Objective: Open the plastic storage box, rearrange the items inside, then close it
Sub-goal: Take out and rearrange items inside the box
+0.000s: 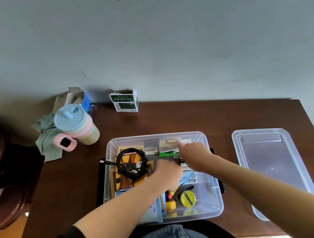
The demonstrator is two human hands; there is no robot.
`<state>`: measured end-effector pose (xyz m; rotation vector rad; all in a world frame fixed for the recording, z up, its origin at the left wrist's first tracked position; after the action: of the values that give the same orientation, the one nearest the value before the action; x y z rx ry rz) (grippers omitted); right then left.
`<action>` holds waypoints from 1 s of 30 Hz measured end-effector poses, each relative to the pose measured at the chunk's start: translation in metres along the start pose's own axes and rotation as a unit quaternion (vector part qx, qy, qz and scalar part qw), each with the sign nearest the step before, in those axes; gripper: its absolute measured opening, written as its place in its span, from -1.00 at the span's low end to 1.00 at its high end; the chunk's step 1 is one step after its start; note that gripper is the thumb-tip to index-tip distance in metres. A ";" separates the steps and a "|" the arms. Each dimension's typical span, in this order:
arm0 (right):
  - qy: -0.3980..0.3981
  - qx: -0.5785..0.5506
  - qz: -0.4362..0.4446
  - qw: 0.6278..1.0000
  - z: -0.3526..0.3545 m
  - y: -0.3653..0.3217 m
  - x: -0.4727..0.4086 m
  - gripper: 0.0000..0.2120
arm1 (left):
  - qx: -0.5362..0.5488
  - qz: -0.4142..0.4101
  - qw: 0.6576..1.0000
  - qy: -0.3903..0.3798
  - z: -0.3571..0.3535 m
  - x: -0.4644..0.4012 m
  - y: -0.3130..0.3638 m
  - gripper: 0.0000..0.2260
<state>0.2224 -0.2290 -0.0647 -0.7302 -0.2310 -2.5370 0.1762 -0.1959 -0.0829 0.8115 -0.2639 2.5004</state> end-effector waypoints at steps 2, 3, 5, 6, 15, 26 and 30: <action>-0.010 0.000 -0.044 0.999 -0.003 0.017 0.014 -0.63 | 0.002 0.033 0.999 -0.001 0.003 -0.004 -0.003 -0.83; -0.017 0.003 -0.054 0.998 -0.003 0.020 0.022 -0.68 | 0.008 0.049 0.999 0.000 0.005 -0.006 -0.005 -0.81; -0.042 0.011 -0.058 0.997 -0.008 0.016 0.032 -0.73 | 0.028 0.086 0.996 0.018 0.008 -0.010 -0.012 -0.79; -0.062 0.017 -0.049 0.997 -0.013 0.010 0.035 -0.75 | 0.034 0.098 0.994 0.025 0.008 -0.012 -0.015 -0.78; -0.148 0.025 0.007 0.989 -0.081 -0.026 0.027 -0.78 | 0.083 0.123 0.988 0.048 0.014 -0.014 -0.034 -0.84; -0.144 0.018 -0.032 0.989 -0.099 -0.019 0.007 -0.76 | 0.075 0.109 0.989 0.062 0.014 -0.014 -0.032 -0.90; -0.138 0.006 -0.030 0.990 -0.096 -0.020 0.009 -0.77 | 0.073 0.107 0.990 0.058 0.014 -0.014 -0.033 -0.91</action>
<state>0.1619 -0.2430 -0.1417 -1.0858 -0.3667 -2.4816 0.2092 -0.1774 -0.0790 0.7242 -0.1363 2.7844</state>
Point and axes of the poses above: each hand's wrist, its own x-axis away from the middle knuckle, its own z-axis out of the back of the hand, y = z × x, the point moved 10 cm from there along -x, towards the middle knuckle, and after that the axes turned 5 degrees about z, right-handed, at the moved point
